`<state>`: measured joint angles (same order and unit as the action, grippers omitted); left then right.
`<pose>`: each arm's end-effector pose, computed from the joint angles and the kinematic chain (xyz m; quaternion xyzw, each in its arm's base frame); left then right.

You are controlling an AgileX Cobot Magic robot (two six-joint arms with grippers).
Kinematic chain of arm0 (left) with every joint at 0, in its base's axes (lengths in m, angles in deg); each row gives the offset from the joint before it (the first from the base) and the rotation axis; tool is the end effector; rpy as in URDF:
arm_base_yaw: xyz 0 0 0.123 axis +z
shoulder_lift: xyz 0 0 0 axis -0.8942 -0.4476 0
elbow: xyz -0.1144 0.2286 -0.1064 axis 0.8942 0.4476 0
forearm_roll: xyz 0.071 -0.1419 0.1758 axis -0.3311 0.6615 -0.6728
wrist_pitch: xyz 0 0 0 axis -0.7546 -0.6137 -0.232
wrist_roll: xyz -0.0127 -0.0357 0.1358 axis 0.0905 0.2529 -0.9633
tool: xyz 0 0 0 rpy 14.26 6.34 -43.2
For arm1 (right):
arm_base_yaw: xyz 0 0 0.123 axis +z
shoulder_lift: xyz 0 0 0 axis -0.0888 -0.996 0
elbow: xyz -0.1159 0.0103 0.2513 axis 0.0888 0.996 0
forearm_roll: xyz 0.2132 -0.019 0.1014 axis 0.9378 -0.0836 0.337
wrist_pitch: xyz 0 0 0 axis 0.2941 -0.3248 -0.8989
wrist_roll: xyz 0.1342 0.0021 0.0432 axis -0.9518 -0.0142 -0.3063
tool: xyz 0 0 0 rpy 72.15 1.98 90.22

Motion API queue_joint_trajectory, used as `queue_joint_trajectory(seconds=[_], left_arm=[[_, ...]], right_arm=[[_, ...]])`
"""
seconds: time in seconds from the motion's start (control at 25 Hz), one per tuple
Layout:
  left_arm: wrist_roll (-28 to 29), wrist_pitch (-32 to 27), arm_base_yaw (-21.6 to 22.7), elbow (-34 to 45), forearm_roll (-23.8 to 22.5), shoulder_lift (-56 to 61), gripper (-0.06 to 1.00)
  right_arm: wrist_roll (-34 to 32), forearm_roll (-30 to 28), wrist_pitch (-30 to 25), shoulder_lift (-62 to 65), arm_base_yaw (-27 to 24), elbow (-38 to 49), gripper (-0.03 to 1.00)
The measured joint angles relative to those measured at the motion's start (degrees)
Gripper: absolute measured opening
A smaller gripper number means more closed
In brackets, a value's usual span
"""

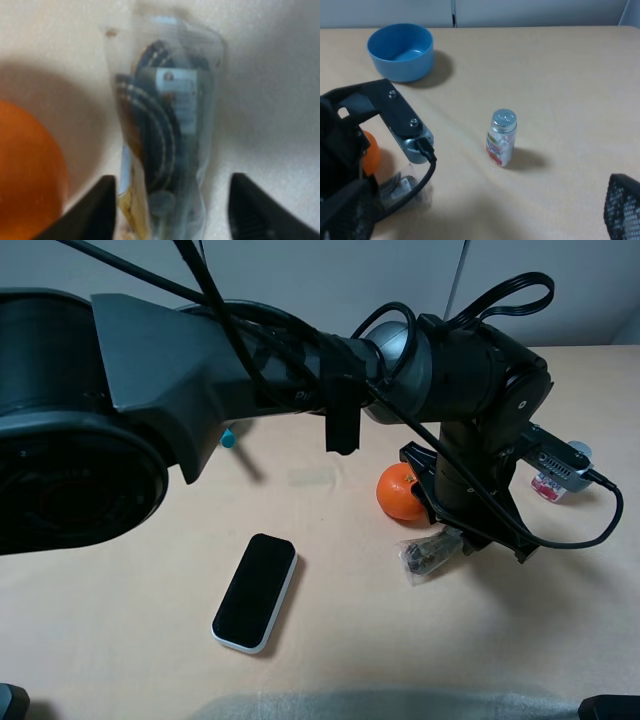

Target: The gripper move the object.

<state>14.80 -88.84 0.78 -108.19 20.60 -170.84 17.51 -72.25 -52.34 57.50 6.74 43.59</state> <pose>0.2308 -0.4553 0.0754 0.4369 0.8840 -0.1109 0.1240 0.0370 0.0020 0.2509 -0.0149 0.8417 0.0099 0.5397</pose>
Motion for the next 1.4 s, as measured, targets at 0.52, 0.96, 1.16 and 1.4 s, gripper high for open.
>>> queue_joint_trajectory(seconds=[0.52, 0.96, 1.16, 1.4], left_arm=[[0.00, -0.05, 0.00, -0.05, 0.06, 0.22, 0.69], [-0.47, -8.94, 0.00, -4.06, 0.00, 2.09, 0.69], [-0.92, -15.34, 0.00, -8.98, 0.00, 2.09, 0.69], [-1.47, -15.89, 0.00, -13.01, -0.13, 2.49, 0.72]], right_arm=[[0.00, 0.00, 0.00, 0.00, 0.00, 0.00, 0.69], [0.00, 0.00, -0.07, 0.00, 0.00, 0.00, 0.69], [0.00, 0.00, -0.07, 0.00, 0.00, 0.00, 0.69], [0.00, 0.00, -0.07, 0.00, 0.00, 0.00, 0.69]])
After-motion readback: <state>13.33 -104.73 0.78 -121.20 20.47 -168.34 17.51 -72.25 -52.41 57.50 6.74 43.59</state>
